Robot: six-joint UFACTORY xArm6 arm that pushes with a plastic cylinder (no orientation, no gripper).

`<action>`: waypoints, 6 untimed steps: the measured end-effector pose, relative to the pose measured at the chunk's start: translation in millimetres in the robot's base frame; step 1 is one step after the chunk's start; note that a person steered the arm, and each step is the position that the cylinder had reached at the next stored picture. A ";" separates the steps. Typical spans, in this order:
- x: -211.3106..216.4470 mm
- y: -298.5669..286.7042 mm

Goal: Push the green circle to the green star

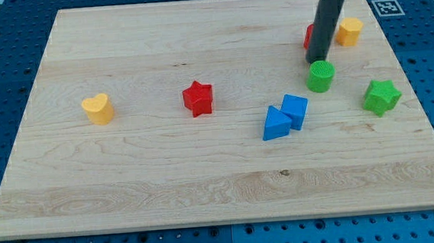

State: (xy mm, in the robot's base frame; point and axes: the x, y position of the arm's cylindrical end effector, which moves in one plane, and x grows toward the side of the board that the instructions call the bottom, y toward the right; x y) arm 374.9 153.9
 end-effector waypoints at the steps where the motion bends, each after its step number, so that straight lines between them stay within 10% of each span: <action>1: 15.1 11.9; 3: 35.5 95.8; 6: 20.9 -11.8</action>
State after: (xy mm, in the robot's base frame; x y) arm 395.9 142.1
